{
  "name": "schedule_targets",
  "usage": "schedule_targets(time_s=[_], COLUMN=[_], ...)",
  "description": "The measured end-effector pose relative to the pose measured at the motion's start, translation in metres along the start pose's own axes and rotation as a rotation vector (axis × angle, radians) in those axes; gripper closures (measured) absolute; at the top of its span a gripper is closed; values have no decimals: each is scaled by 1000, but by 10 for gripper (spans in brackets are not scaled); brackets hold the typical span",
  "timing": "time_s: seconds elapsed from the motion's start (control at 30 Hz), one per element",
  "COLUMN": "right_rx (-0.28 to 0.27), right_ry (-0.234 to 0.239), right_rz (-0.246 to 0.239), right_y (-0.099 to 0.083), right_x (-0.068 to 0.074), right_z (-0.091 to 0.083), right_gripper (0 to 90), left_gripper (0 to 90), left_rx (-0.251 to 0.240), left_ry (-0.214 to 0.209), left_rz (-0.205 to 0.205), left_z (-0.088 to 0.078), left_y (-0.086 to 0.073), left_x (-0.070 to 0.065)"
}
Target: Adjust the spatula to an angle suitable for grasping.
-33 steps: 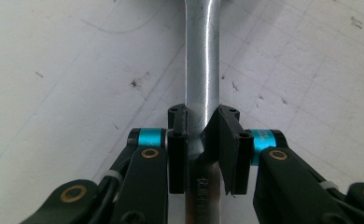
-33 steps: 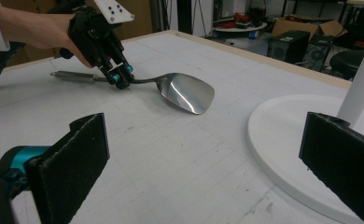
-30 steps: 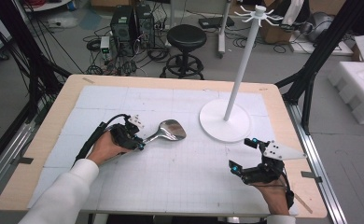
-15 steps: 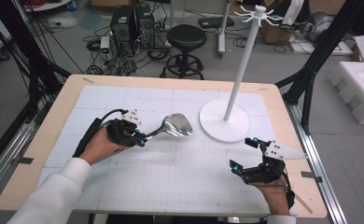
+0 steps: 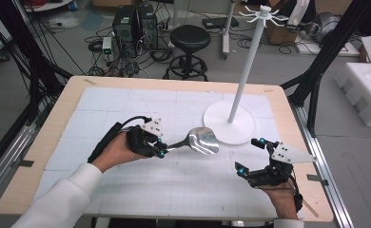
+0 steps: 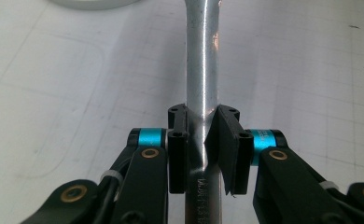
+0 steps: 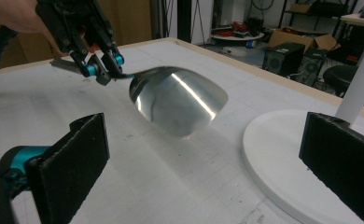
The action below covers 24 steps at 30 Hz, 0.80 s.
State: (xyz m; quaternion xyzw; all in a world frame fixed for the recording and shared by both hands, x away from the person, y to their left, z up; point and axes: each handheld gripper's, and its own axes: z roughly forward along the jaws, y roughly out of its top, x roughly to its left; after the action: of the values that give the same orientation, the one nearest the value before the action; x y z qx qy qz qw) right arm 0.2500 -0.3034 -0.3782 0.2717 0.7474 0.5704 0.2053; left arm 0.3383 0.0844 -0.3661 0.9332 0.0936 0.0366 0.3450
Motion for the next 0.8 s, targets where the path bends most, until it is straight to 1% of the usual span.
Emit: schedule_targets(time_s=[0.03,0.07,0.1,0.13,0.17,0.2,0.23,0.27,0.3,0.33,0.4,0.53,0.6,0.63,0.73,0.8], right_rx=[0,-2,-3,-4,-4,-4,-4,-2,0,2,2,0,1,3,7,8], right_ry=[-1,-1,0,1,1,2,3,5,4,4,5,4,2,4,6,6], right_rz=[3,0,-2,-2,-2,-1,-3,-1,-2,0,2,2,2,2,2,3], right_y=[0,1,1,1,1,1,1,1,1,1,1,0,0,0,-1,-1], right_x=[0,0,0,0,0,0,0,0,0,1,1,0,0,0,0,0], right_z=[0,-1,-1,-1,-1,-1,-1,-1,-1,-1,0,0,0,0,1,1], right_gripper=[4,4,4,4,4,4,4,4,4,4,4,4,4,4,4,4], left_gripper=[749,749,749,749,748,748,749,748,748,748,748,748,748,748,748,748], left_rx=[2,0,8,12,12,24,28,28,42,44,57,84,85,82,72,75], left_ry=[-17,-23,-31,-46,-46,-63,-76,-76,-98,-112,-127,-152,-152,-171,-185,-191], left_rz=[7,18,27,34,34,61,78,78,114,123,142,172,177,188,196,203], left_z=[3,7,10,14,14,22,26,26,34,40,47,59,62,67,74,78], left_y=[2,5,7,9,9,13,14,14,17,18,20,21,21,22,24,24], left_x=[-2,-5,-7,-10,-10,-16,-19,-19,-24,-27,-31,-38,-40,-42,-45,-46])
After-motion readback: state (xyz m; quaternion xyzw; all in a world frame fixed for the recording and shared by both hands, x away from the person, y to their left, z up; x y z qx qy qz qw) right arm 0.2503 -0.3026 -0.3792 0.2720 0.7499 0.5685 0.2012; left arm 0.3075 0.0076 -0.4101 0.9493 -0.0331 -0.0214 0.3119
